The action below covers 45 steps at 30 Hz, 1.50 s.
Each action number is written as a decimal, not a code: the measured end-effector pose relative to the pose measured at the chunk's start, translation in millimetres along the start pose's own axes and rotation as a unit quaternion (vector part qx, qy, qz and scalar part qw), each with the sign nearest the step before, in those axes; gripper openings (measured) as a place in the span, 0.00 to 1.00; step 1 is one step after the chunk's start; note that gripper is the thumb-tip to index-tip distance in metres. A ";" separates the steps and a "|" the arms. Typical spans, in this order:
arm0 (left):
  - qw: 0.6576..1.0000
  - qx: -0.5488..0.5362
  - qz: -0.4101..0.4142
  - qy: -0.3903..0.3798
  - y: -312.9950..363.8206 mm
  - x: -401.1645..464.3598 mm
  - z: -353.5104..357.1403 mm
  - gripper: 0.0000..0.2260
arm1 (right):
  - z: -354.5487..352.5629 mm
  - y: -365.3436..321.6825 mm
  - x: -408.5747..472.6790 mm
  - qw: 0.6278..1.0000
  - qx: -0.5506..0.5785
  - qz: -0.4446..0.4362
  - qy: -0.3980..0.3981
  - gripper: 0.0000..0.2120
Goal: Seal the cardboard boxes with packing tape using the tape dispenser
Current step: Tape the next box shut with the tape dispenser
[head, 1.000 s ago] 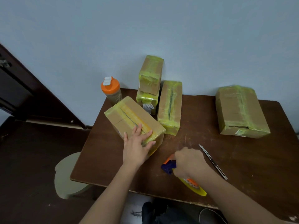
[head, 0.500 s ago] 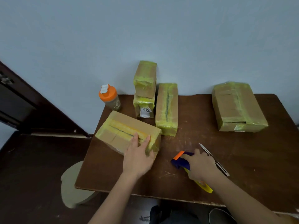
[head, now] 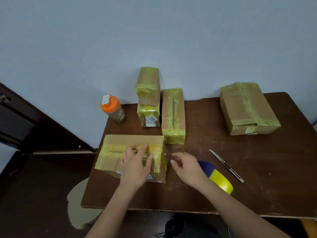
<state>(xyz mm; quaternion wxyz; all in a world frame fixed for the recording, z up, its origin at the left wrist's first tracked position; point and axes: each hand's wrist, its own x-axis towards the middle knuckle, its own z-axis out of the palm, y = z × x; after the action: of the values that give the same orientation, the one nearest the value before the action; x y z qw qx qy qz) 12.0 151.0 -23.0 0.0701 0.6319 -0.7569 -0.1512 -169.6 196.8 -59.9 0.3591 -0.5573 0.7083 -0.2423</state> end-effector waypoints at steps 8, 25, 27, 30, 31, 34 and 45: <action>0.996 0.062 0.039 0.041 -37.6 18.3 -5.8 0.25 | 42.7 -17.6 30.4 0.807 0.492 0.327 -0.002 0.18; 0.991 0.132 0.002 -0.018 -69.8 23.3 14.9 0.28 | 58.2 -19.4 37.1 0.785 0.528 0.304 0.110 0.11; 0.991 0.132 0.003 -0.019 -70.1 23.3 15.0 0.28 | 58.2 -20.7 36.4 0.791 0.523 0.299 0.113 0.10; 0.992 0.127 0.007 -0.018 -70.6 23.8 15.3 0.28 | 60.2 -20.0 37.2 0.809 0.495 0.279 0.149 0.12; 0.992 0.126 0.007 -0.017 -70.9 23.8 15.6 0.28 | 60.5 -20.0 37.3 0.824 0.470 0.268 0.167 0.13; 0.992 0.128 0.008 -0.016 -71.3 23.7 15.5 0.28 | 65.9 -17.4 38.2 0.882 0.361 0.231 0.198 0.15; 0.995 0.103 0.010 -0.013 -73.5 23.5 13.5 0.29 | 81.4 -15.8 45.7 0.936 0.212 0.240 0.146 0.10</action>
<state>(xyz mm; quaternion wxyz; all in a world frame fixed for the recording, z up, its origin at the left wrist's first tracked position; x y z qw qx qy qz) 72.2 118.5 -61.1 -0.0037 0.6260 -0.7757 -0.0804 -102.1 153.3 -110.0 0.4089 -0.2400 0.7978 -0.3725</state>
